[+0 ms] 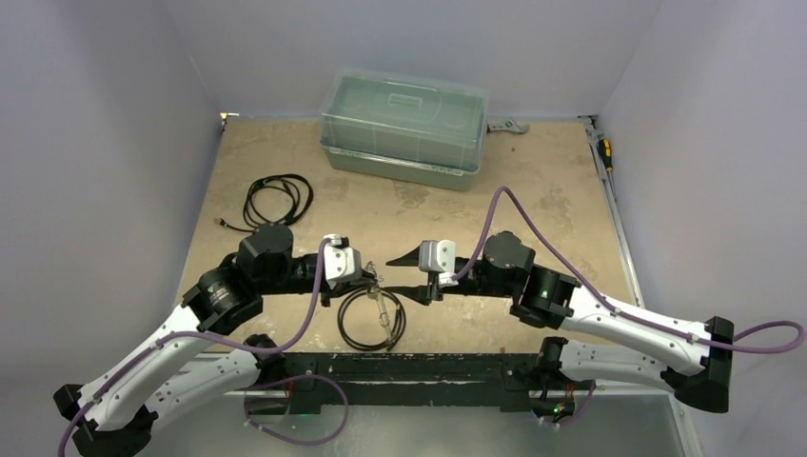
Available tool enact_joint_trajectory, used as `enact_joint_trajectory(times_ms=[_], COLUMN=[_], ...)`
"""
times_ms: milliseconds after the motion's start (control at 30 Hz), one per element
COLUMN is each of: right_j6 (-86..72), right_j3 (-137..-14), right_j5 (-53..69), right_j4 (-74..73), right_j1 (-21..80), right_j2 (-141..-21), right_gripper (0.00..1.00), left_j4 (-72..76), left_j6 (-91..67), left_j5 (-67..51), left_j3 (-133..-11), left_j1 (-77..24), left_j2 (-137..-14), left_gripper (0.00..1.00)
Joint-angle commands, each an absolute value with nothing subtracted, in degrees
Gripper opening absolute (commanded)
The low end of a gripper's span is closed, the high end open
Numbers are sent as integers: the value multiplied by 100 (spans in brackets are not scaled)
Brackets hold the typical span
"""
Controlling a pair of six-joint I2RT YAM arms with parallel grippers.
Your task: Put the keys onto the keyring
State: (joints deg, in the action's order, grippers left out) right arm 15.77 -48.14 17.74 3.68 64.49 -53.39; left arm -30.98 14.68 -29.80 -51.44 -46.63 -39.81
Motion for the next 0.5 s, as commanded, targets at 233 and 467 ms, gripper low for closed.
enact_joint_trajectory(times_ms=[233, 467], right_j6=[1644, 1673], right_j3=[-5201, -5225], right_j5=[1956, 1855], right_j4=[190, 188], right_j1=[6451, 6451], right_j2=[-5573, -5731], right_gripper=[42, 38], left_j4=[-2817, -2821], left_j6=[1564, 1565], left_j5=[-3251, -3274], left_j3=[-5420, -5408], left_j1=[-4691, -4704], left_j2=[-4153, -4140], left_gripper=[0, 0])
